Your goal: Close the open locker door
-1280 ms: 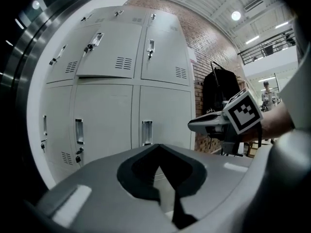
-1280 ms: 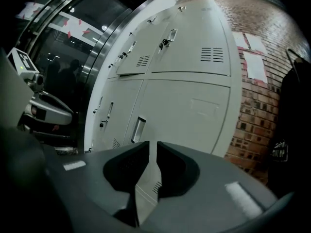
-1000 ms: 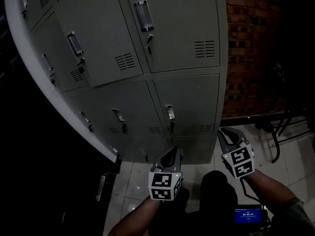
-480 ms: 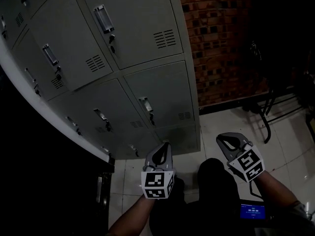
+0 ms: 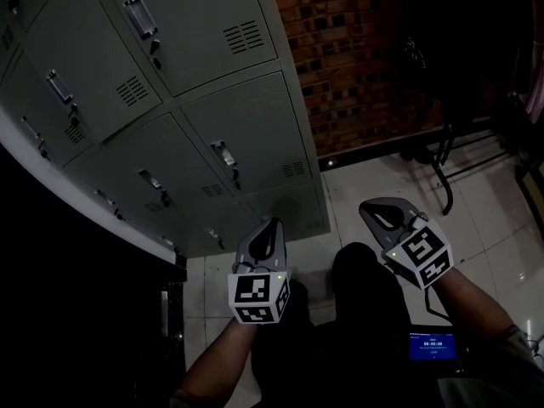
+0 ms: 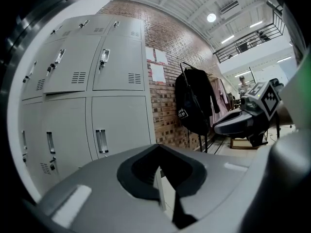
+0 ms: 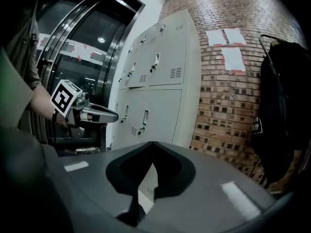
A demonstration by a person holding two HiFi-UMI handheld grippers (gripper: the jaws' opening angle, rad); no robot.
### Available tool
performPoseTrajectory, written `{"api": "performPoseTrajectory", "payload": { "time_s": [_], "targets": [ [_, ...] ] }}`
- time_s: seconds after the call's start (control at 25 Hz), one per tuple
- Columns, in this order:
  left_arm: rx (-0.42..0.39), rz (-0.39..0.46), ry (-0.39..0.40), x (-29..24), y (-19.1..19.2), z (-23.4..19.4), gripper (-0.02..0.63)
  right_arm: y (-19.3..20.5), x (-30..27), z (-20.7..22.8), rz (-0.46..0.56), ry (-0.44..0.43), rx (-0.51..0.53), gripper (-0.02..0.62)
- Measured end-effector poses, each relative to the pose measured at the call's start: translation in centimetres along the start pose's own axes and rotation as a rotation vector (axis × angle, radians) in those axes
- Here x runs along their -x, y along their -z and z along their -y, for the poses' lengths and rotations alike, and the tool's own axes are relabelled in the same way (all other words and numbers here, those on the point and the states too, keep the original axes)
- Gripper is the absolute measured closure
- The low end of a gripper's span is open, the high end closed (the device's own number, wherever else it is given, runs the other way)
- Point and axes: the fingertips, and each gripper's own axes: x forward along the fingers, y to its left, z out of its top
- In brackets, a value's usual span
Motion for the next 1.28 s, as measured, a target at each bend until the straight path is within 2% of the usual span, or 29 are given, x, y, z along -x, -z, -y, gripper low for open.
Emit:
{"api": "performPoseTrajectory", "payload": {
  "time_s": [1.28],
  "targets": [
    [0.023,-0.035,-0.014,-0.9,2.2,-1.4,0.604,1.8,-1.1,0.3,-0.018,-0.004,-0.022,0.589]
  ]
}}
